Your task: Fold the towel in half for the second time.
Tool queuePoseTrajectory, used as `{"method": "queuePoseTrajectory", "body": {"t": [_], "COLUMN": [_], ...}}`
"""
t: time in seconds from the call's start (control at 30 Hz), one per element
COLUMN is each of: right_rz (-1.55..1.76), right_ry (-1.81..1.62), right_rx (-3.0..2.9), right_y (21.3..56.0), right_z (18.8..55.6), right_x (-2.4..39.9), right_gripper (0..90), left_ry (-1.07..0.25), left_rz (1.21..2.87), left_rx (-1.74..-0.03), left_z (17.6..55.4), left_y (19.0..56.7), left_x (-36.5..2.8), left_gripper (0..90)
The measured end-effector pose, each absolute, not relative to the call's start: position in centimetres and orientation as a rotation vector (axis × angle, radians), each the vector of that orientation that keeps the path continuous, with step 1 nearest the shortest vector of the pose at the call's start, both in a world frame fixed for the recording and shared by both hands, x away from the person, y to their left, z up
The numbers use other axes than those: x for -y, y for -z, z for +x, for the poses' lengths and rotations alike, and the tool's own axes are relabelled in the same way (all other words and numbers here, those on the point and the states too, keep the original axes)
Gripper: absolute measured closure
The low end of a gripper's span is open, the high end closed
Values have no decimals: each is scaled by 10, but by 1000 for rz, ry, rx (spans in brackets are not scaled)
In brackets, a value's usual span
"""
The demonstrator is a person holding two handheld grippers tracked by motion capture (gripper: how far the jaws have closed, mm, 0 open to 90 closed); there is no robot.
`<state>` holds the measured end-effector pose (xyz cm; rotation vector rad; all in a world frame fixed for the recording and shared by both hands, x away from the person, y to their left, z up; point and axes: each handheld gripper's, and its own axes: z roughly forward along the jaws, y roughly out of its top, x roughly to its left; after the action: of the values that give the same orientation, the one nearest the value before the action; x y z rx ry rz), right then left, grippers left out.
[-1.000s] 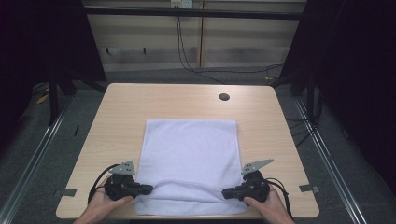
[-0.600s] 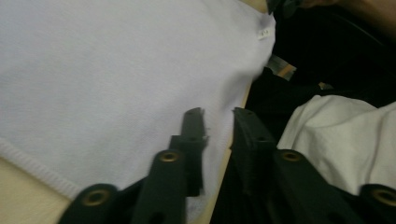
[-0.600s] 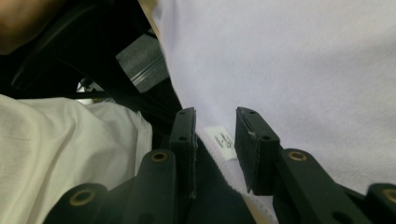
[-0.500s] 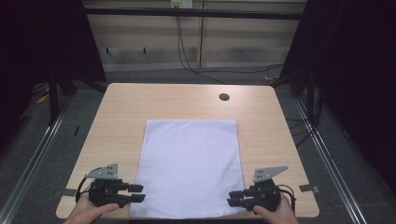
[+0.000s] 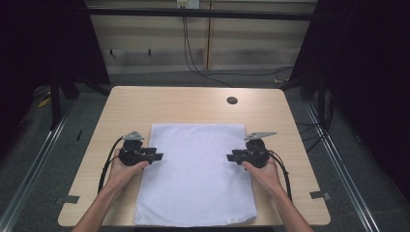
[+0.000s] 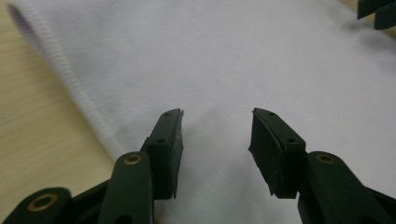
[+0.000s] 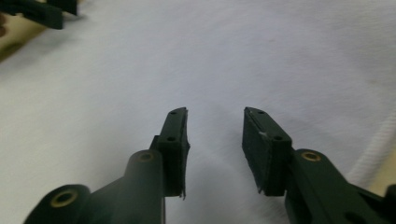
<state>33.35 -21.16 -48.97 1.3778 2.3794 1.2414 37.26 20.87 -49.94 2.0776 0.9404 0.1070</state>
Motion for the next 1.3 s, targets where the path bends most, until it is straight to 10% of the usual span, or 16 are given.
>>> {"method": "queuePoseTrajectory", "body": {"t": [0.73,1.3], "right_rz": [1317,1438], "right_ry": [-1124,-1143], "right_rx": [-2576,-2342], "right_y": [489,478], "right_z": [261,372], "right_x": [207,254], "right_gripper": [541,495], "left_ry": [2,-140], "left_rz": [2168,2069], "left_rx": [-827,-1060], "left_z": [295,400], "left_y": [494,497], "left_x": [-221,-235], "left_gripper": [520,343]}}
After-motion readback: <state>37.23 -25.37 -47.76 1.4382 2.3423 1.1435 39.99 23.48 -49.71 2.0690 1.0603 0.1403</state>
